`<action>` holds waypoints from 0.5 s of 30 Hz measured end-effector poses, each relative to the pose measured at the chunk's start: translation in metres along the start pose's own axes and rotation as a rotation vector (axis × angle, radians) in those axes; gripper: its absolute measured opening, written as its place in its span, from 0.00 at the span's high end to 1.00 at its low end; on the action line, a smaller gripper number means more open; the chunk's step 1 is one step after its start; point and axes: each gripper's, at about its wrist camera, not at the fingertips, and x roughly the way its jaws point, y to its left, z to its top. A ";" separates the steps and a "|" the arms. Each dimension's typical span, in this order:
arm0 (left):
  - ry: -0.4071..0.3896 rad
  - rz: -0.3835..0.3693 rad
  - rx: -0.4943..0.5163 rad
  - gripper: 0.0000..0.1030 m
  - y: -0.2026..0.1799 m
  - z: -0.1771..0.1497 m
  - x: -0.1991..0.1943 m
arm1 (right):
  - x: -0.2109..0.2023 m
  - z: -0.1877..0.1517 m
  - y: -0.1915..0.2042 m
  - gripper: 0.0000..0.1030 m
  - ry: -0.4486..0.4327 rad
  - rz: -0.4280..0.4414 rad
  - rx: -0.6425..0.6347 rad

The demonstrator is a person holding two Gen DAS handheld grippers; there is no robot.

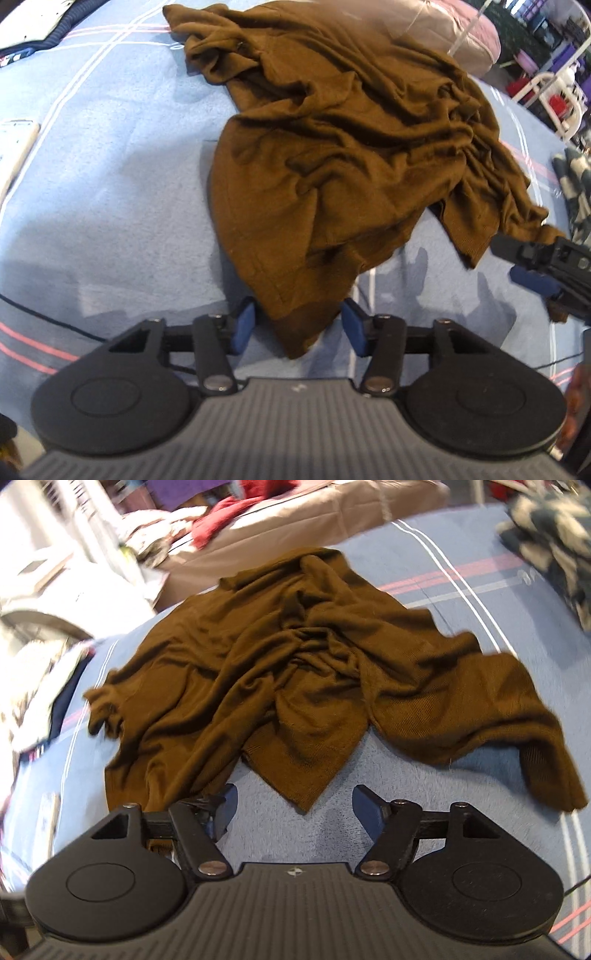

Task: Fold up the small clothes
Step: 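Grasp the sweater hem with the left gripper while the right gripper grasps another hem edge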

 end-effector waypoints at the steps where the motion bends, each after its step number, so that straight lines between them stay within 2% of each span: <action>1: -0.003 -0.018 0.002 0.65 0.000 0.000 0.001 | 0.003 0.000 -0.003 0.00 0.000 -0.003 0.029; 2: -0.004 -0.039 -0.002 0.66 0.001 0.000 0.003 | 0.005 0.000 -0.006 0.00 0.002 -0.006 0.052; 4: -0.011 -0.061 -0.031 0.71 0.004 0.000 0.005 | 0.011 -0.001 -0.014 0.10 0.010 -0.006 0.121; 5: -0.016 -0.074 -0.050 0.73 0.006 0.000 0.007 | 0.013 -0.002 -0.018 0.19 0.016 0.006 0.158; 6: -0.016 -0.081 -0.070 0.78 0.008 0.000 0.008 | 0.016 -0.003 -0.022 0.24 0.023 0.019 0.201; 7: -0.018 -0.081 -0.084 0.83 0.009 0.000 0.009 | 0.020 -0.004 -0.026 0.26 0.028 0.031 0.241; 13: -0.028 -0.091 -0.133 0.93 0.016 0.002 0.014 | 0.030 -0.005 -0.032 0.28 -0.010 0.077 0.378; 15: -0.033 -0.095 -0.137 0.95 0.016 0.004 0.015 | 0.034 -0.003 -0.030 0.41 -0.014 0.077 0.394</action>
